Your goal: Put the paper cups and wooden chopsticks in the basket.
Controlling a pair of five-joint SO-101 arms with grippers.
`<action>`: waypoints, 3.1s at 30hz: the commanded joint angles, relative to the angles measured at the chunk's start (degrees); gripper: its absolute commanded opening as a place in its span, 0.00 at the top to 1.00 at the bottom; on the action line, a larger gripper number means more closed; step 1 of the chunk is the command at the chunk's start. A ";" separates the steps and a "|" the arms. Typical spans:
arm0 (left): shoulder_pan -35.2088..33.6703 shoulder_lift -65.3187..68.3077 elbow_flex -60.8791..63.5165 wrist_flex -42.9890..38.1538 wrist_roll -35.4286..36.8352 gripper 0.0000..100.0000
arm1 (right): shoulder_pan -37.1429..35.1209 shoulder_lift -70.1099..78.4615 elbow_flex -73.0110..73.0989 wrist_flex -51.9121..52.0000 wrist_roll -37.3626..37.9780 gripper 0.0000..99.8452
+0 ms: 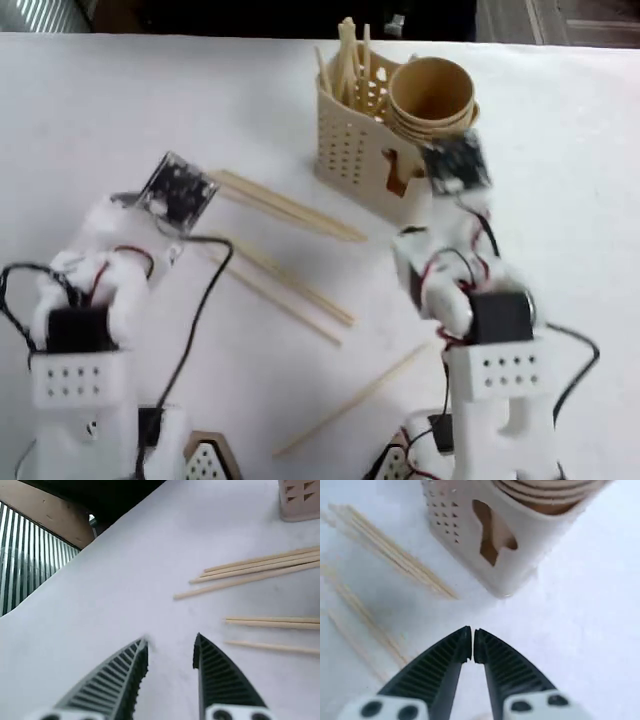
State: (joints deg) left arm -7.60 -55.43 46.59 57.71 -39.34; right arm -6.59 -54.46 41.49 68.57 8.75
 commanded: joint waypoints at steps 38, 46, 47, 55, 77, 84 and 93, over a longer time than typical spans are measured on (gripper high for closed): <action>13.67 129.10 -125.19 35.43 -24.44 0.79 | 19.82 -17.54 12.31 -12.44 -8.00 0.98; 13.49 138.95 -139.96 44.57 -29.45 0.93 | 19.82 -17.54 12.31 -12.44 -8.00 0.98; 13.32 139.82 -140.75 44.57 -29.71 0.96 | 19.82 -17.54 12.31 -12.44 -8.00 0.98; 10.68 141.23 -141.54 44.84 -29.71 0.98 | 19.82 -17.54 12.40 -12.44 -8.00 0.98; 9.63 129.98 -124.75 45.10 -28.48 0.98 | 19.82 -17.45 12.40 -12.44 -8.00 0.98; 10.68 108.62 -91.87 44.22 -34.99 0.98 | 19.82 -17.54 12.40 -12.44 -8.00 0.98; 10.68 91.82 -70.86 39.82 -35.08 0.98 | 19.82 -17.54 12.40 -12.44 -8.00 0.98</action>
State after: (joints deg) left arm 3.56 43.82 -27.69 99.47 -73.63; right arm 12.66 -71.08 54.33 56.70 0.75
